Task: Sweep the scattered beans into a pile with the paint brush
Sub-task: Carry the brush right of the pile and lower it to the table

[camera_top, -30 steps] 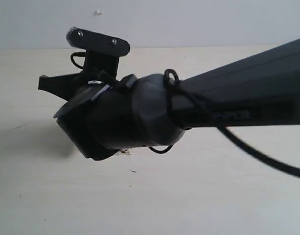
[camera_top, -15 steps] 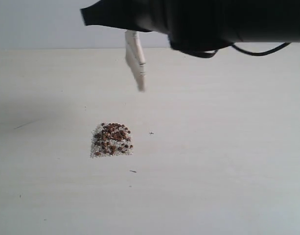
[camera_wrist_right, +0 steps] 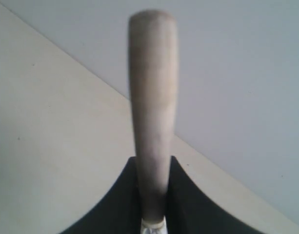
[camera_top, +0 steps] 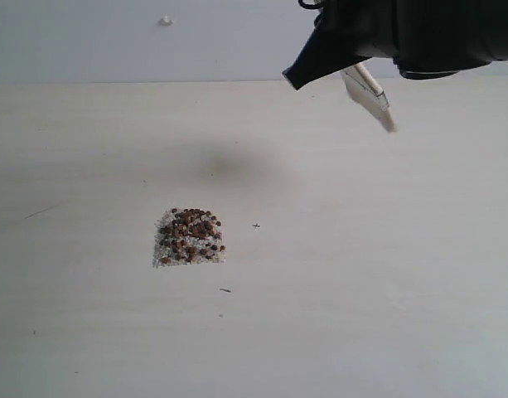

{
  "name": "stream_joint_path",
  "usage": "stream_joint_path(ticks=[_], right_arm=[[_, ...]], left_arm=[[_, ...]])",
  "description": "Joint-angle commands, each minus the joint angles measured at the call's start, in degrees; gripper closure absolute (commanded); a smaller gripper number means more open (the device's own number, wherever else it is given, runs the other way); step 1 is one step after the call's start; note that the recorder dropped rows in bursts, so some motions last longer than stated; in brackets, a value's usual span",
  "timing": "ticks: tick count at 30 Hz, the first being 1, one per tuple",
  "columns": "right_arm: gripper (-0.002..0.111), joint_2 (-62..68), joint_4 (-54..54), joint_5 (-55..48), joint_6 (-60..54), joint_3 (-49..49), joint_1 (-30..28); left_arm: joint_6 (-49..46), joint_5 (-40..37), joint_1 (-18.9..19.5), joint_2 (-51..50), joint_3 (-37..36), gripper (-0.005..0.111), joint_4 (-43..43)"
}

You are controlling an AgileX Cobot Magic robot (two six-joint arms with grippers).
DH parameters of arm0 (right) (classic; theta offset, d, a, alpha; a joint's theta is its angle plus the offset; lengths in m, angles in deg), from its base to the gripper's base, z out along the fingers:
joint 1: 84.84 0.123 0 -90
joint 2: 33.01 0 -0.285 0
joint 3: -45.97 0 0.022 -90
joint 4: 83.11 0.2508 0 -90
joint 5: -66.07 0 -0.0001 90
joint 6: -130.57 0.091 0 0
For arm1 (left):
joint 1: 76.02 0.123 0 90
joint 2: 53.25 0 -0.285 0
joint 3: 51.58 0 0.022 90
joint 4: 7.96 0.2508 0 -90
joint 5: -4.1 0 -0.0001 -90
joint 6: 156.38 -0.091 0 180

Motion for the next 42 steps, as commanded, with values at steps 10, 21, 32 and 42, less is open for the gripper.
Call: stream_joint_path(ticks=[10, 21, 32, 42], right_arm=[[0.108, 1.68, -17.81, -70.84, 0.97, -2.13, -16.88], [0.108, 10.77, -38.42, -90.29, 70.02, -5.56, -30.96], [0.108, 19.10, -31.96, -88.92, 68.91, 1.59, -29.13], [0.108, 27.49, -32.43, -89.28, 64.02, 1.49, -29.13]], left_arm=[[-0.01, 0.08, 0.07, 0.38, 0.05, 0.107, 0.19], [-0.01, 0.08, 0.07, 0.38, 0.05, 0.107, 0.19], [-0.01, 0.08, 0.07, 0.38, 0.05, 0.107, 0.19], [-0.01, 0.08, 0.07, 0.38, 0.05, 0.107, 0.19]])
